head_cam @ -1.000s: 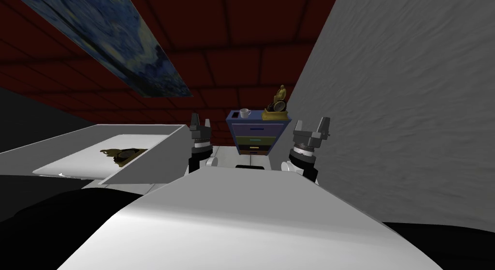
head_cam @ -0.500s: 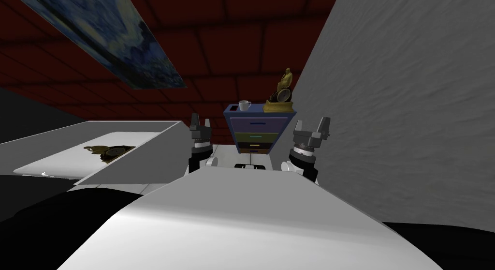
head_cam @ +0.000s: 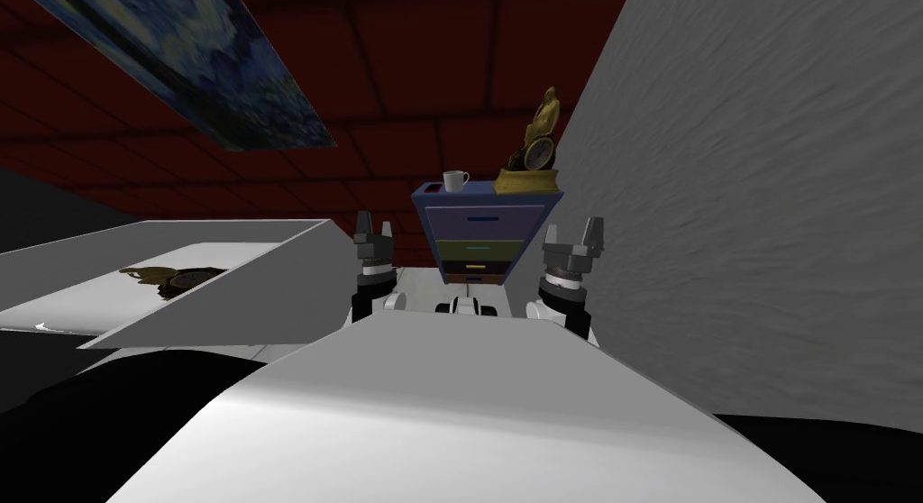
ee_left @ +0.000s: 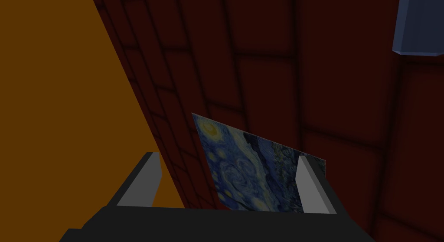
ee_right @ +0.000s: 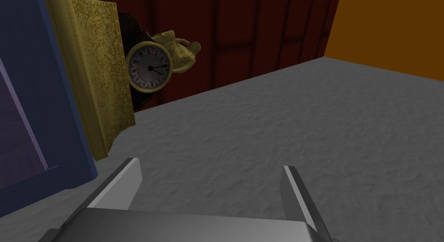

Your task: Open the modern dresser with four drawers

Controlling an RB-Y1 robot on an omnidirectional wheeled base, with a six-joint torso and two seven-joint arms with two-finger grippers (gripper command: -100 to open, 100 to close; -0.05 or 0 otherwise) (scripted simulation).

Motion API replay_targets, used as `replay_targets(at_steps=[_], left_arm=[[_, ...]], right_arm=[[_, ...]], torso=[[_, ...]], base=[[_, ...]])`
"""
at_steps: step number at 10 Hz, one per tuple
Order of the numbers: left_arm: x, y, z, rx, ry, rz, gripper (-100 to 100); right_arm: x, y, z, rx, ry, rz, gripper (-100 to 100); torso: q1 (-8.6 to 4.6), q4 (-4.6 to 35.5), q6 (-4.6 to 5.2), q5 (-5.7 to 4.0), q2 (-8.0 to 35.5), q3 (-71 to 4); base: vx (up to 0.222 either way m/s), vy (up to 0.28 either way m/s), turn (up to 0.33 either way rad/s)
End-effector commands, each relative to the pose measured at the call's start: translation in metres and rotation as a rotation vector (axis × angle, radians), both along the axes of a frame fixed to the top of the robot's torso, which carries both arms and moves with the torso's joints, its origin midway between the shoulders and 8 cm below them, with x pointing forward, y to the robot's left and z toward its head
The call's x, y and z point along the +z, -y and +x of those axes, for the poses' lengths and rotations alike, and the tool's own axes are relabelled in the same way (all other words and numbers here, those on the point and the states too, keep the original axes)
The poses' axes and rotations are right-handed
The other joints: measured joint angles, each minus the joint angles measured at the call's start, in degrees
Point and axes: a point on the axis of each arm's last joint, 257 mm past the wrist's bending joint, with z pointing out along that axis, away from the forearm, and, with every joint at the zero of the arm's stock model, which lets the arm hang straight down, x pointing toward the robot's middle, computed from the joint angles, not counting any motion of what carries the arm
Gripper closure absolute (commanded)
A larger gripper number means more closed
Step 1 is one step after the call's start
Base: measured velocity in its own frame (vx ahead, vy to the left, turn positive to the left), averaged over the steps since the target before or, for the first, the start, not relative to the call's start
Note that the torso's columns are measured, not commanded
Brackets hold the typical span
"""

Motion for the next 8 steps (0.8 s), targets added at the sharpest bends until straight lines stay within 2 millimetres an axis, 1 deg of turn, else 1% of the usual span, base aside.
replay_targets(at_steps=[1, 6, 7, 8], left_arm=[[0.000, 0.000, 0.000, 0.000, 0.000, 0.000, 0], [0.000, 0.000, 0.000, 0.000, 0.000, 0.000, 0], [0.000, 0.000, 0.000, 0.000, 0.000, 0.000, 0], [0.000, 0.000, 0.000, 0.000, 0.000, 0.000, 0]], right_arm=[[-0.009, -0.011, 0.013, -0.016, -0.032, -0.120, -100], [-0.029, -0.035, 0.043, -0.112, -0.076, -0.402, -100], [-0.029, -0.035, 0.043, -0.119, -0.076, -0.409, -100], [-0.033, -0.039, 0.051, -0.148, -0.082, -0.474, -100]], torso=[[0.00, 0.05, 0.00, 0.00, 0.06, -0.04], [-0.04, 0.07, 0.00, -0.01, 0.06, -0.05], [-0.03, 0.07, 0.01, -0.01, 0.08, -0.05], [-0.15, 0.08, 0.00, -0.04, 0.07, -0.05]], base=[[-0.002, 0.064, -0.034], [0.006, 0.095, -0.053], [0.006, 0.083, -0.024], [0.008, 0.059, -0.035]])
